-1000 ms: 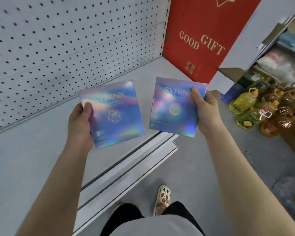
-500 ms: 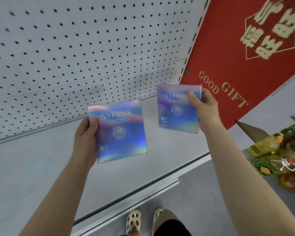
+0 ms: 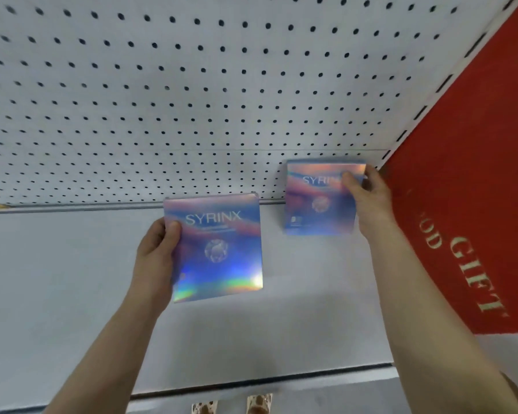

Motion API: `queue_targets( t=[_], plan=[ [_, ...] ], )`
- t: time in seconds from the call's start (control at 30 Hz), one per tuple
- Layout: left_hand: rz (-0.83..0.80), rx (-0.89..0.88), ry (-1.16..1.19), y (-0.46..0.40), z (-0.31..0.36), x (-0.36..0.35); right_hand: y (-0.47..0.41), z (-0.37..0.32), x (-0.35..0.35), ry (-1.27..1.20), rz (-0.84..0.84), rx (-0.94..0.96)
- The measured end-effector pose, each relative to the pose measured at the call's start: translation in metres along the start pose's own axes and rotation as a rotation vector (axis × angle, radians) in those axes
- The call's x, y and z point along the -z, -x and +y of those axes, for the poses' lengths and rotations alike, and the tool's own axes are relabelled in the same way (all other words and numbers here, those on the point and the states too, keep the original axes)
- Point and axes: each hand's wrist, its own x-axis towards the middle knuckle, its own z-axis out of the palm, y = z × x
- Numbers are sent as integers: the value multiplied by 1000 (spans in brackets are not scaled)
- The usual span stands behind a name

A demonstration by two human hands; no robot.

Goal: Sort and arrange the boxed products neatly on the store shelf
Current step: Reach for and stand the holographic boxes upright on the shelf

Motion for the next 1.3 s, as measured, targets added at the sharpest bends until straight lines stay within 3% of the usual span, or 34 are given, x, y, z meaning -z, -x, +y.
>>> queue_targets(
  t=[0.17,0.33,0.47,0.53,0.63,0.7,0.87,1.0,1.3],
  plan=[
    [7,21,4,3,-8,-11,-15,13,-2,-111,137,-69],
    [-25,35,0,5,-15,-22,-15,14,-1,-44,155,-55],
    [-66,52,-4,10,-20,-38,10,-10,6,303,288,269],
    [-93,62,9,14,-21,-50,35,-23,2,323,119,339],
    [-142,73,30,20,-25,-70,70,-26,-10,205,-365,9],
    [-180,72,29,22,-27,-83,81,-21,-8,99,-435,-112],
    [-241,17,-155,17,-44,-110,73,-21,13,-194,-297,-118],
    [-269,52,-402,13,-72,-124,48,-19,26,-217,-136,-65],
    [-365,7,-565,13,-93,-147,11,-8,21,301,-13,194]
  ],
)
